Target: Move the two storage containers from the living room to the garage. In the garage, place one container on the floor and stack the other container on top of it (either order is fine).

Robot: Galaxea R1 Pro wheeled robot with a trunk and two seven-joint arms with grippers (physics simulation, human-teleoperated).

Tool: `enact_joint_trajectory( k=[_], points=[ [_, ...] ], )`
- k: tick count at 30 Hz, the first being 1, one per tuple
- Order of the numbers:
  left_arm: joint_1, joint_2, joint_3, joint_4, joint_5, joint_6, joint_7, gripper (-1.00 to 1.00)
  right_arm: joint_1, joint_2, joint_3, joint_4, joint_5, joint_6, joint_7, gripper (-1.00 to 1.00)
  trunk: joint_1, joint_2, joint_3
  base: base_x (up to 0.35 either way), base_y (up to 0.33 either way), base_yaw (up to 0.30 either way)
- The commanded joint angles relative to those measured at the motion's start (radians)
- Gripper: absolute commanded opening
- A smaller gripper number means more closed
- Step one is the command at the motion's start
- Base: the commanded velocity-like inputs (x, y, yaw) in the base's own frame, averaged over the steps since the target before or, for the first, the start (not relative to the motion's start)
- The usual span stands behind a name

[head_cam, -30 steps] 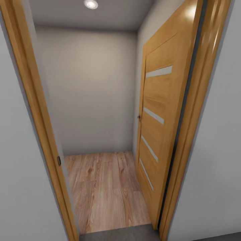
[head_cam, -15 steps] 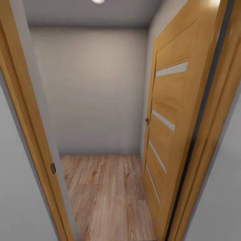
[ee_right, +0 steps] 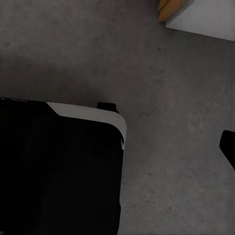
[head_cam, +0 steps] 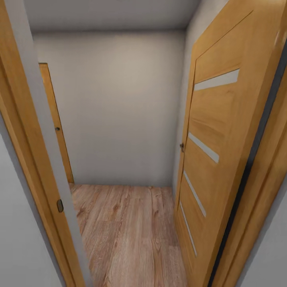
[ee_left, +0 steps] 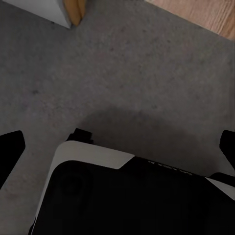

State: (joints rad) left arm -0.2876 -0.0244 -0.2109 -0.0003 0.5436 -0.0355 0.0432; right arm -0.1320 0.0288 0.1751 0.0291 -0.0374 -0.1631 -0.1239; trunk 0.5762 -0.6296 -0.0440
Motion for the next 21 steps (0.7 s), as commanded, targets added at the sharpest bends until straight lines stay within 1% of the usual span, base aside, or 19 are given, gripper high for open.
enact_joint_trajectory(
  k=[1, 5, 7, 12, 21],
  points=[
    [-0.001, -0.001, -0.009, 0.0, 0.008, -0.003, 0.004, 1.0, -0.002, 0.0, 0.008, 0.003, -0.003, -0.005, -0.004, 1.0, 0.0, -0.002, -0.002, 0.007, -0.005, 0.003],
    [-0.001, -0.002, -0.009, 0.0, 0.011, -0.003, 0.004, 1.0, -0.002, -0.001, 0.01, 0.003, 0.004, -0.005, -0.003, 1.0, 0.0, -0.002, -0.002, 0.009, -0.002, 0.001],
    [-0.001, -0.001, -0.009, 0.0, 0.011, -0.003, 0.004, 1.0, -0.002, -0.001, 0.01, 0.003, 0.006, -0.004, -0.003, 1.0, 0.0, -0.002, -0.002, 0.129, -0.001, 0.0],
    [-0.001, 0.004, -0.009, 0.0, 0.01, -0.001, 0.004, 1.0, -0.002, -0.001, 0.011, 0.003, 0.008, -0.004, -0.003, 1.0, 0.0, -0.002, -0.002, 0.268, 0.0, 0.0],
    [-0.001, 0.009, -0.009, 0.0, 0.01, 0.0, 0.004, 1.0, -0.002, 0.001, 0.011, 0.003, 0.01, -0.005, -0.003, 1.0, 0.0, -0.002, -0.002, 0.316, 0.0, 0.0]
  ],
)
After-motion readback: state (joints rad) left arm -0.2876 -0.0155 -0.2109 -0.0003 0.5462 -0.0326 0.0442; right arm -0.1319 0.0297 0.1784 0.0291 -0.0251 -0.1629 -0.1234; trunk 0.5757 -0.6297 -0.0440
